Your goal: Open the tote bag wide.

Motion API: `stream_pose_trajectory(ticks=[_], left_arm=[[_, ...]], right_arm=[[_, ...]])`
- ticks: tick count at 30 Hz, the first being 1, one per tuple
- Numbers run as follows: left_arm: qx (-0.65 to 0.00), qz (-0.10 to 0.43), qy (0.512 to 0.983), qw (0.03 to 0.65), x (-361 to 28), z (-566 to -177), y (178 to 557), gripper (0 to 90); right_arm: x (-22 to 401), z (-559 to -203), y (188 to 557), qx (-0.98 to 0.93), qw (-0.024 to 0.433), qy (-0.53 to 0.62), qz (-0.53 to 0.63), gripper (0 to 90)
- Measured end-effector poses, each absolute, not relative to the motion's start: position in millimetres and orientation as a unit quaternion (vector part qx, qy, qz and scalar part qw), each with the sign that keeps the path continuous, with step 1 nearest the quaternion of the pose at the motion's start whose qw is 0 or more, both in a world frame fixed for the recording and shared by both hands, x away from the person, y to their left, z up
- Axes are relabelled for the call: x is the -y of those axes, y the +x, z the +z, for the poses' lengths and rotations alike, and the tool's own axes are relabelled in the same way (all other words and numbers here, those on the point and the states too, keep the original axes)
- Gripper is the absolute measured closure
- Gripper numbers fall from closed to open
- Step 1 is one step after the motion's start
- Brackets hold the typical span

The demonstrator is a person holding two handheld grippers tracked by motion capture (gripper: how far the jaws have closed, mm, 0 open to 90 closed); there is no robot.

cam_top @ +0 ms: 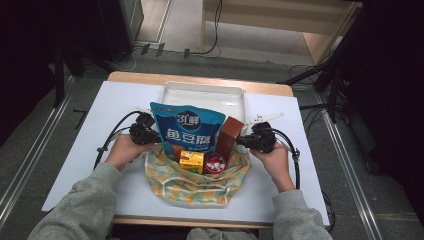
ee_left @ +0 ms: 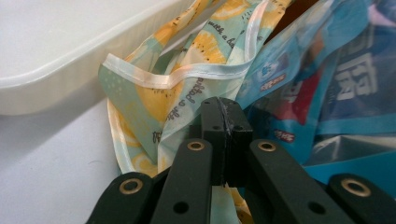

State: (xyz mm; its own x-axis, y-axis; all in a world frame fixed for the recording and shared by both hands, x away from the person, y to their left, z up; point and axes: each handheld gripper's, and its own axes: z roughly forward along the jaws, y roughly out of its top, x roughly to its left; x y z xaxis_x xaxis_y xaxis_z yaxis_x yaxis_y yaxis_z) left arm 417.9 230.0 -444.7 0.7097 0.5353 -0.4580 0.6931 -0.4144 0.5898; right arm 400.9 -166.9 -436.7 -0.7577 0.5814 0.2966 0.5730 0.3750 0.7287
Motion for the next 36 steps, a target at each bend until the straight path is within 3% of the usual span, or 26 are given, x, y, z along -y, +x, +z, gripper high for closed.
stream_pose_trajectory(ticks=[36], left_arm=[[-0.392,-0.084,0.837,0.372,-242.4,-465.7,420.7,90.0]], right_arm=[[177.4,-476.9,402.9,-0.845,0.003,0.373,0.383,90.0]])
